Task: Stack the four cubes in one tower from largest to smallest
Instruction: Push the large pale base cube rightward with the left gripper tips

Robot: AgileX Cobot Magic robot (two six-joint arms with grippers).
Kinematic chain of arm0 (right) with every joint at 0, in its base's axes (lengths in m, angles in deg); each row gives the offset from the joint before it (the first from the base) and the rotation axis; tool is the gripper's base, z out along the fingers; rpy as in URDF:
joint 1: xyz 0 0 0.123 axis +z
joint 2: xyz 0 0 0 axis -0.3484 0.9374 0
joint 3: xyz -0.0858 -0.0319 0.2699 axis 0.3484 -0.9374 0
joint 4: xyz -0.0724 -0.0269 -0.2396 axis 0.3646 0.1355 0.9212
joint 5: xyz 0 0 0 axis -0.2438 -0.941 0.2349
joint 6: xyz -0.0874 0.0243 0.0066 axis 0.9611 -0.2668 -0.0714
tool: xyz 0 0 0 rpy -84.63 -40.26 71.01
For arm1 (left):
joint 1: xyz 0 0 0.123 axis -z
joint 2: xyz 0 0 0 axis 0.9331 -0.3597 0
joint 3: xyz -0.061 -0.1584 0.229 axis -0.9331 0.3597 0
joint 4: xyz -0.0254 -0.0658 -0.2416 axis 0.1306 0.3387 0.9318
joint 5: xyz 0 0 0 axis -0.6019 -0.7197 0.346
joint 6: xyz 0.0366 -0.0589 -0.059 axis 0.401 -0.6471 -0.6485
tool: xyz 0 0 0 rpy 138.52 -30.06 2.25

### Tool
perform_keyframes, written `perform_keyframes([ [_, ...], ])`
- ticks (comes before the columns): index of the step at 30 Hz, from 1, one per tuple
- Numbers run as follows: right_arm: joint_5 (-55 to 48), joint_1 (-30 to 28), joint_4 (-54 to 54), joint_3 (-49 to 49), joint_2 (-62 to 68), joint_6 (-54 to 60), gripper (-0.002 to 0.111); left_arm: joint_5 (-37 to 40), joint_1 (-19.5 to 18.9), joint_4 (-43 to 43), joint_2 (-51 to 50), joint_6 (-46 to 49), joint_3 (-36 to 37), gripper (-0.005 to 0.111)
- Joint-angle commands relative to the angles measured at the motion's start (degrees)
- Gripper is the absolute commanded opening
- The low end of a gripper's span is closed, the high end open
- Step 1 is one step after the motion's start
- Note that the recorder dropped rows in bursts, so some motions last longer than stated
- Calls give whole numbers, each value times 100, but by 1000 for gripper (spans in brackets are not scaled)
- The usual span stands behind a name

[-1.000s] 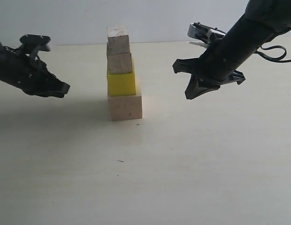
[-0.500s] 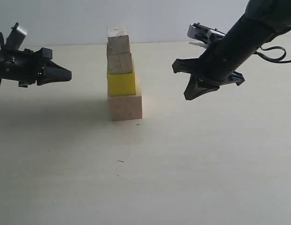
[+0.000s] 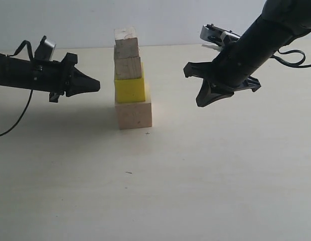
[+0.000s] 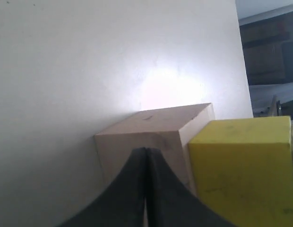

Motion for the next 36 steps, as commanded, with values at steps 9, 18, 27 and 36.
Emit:
perform_keyframes([
  [9, 44, -32, -26, -20, -9, 28, 0, -403, 346, -433, -46, -515, -355, 0],
  [18, 56, -32, -26, -20, -9, 28, 0, -549, 521, -537, -116, -515, -415, 0],
  [27, 56, -32, -26, -20, -20, 28, 0, -462, 578, -537, -286, -515, -509, 0],
  [36, 56, -32, -26, -20, -20, 28, 0, -445, 578, -489, -352, -496, -563, 0],
])
